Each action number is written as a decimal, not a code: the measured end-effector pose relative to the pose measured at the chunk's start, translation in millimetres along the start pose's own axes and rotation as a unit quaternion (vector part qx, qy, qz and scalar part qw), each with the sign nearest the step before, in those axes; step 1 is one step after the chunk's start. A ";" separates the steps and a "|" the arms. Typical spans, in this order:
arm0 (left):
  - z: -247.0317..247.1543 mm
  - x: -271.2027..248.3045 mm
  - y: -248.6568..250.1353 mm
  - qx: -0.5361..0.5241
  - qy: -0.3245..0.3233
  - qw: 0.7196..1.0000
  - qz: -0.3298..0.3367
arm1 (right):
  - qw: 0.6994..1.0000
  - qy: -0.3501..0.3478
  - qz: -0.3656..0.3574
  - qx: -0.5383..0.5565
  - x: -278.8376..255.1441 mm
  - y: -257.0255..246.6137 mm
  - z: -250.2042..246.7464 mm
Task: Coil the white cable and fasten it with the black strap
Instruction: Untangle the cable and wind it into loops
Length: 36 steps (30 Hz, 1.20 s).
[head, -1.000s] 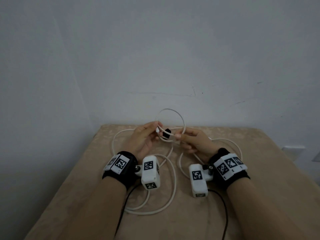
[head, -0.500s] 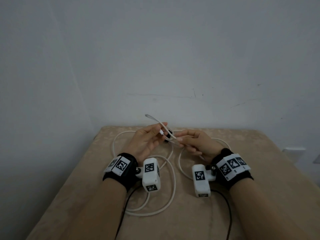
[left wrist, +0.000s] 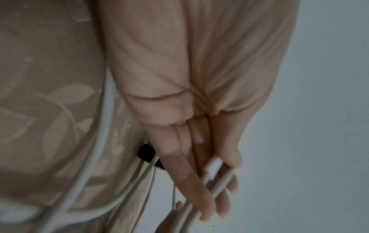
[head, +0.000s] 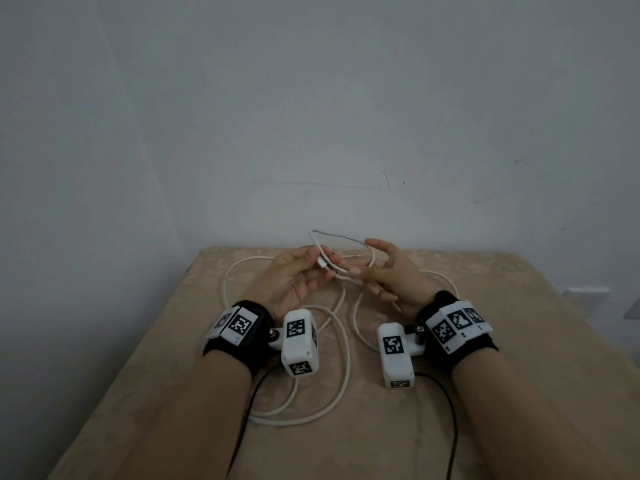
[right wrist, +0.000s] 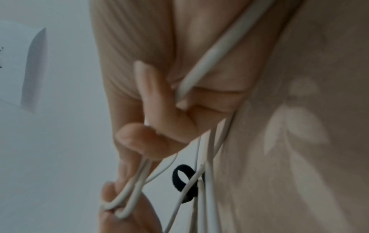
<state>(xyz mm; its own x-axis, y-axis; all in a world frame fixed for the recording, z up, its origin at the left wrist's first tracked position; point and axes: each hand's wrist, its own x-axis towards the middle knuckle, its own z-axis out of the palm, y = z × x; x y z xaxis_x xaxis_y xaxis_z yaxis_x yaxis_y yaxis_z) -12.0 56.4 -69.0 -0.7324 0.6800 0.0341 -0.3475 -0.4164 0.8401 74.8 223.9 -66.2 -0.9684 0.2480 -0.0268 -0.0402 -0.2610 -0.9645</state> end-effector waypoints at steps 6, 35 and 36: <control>-0.1 0.5 1.3 0.026 0.041 0.998 0.036 | 0.999 -0.007 -0.030 -0.021 3.9 0.5 -0.1; -1.9 2.2 0.2 0.118 0.155 0.976 0.099 | 0.967 -0.095 -0.070 -0.228 3.3 -7.9 9.6; -1.9 2.5 0.4 0.096 0.154 0.979 0.091 | 0.969 -0.089 -0.078 -0.216 3.9 -7.8 9.7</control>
<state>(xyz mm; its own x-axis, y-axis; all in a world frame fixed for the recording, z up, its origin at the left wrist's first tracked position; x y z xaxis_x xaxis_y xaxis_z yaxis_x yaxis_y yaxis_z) -15.1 56.8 -69.6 -0.9237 0.3794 0.0525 -0.1002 -0.3717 0.9229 68.9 217.9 -56.3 -0.9874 0.0784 0.1372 -0.1202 0.1910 -0.9742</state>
